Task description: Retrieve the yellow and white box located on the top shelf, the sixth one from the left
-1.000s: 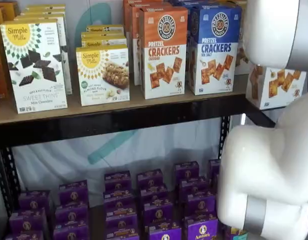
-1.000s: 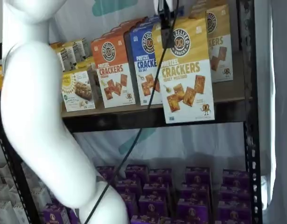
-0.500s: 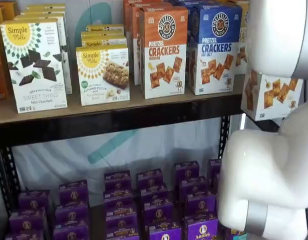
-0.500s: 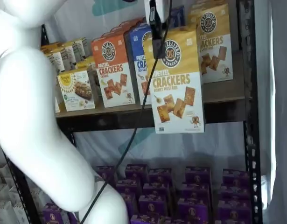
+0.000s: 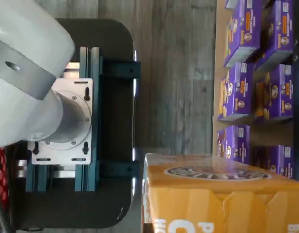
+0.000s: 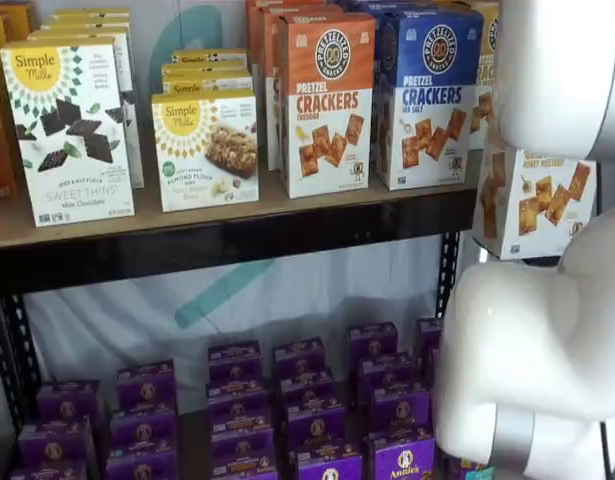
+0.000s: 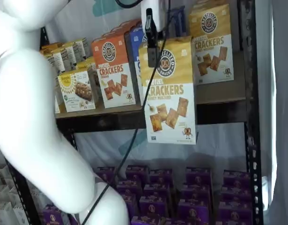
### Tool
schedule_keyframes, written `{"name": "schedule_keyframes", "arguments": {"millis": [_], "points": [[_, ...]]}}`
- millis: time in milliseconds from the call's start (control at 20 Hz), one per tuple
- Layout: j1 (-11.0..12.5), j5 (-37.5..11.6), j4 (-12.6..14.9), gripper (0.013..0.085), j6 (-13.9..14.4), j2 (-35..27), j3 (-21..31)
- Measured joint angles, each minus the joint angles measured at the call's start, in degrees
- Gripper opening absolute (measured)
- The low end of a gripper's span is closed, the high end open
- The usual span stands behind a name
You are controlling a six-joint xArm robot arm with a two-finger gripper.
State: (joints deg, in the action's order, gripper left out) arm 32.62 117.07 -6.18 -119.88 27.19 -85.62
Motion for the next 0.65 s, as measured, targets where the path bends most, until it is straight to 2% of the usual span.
{"name": "schedule_keyframes", "arguments": {"millis": [200,650], "points": [[1.4,-1.3,-2.7,0.0570,-0.3,1.2,2.4],[2.4,-5.5,-3.7,0.0570,-1.2,3.8,6.8]]}}
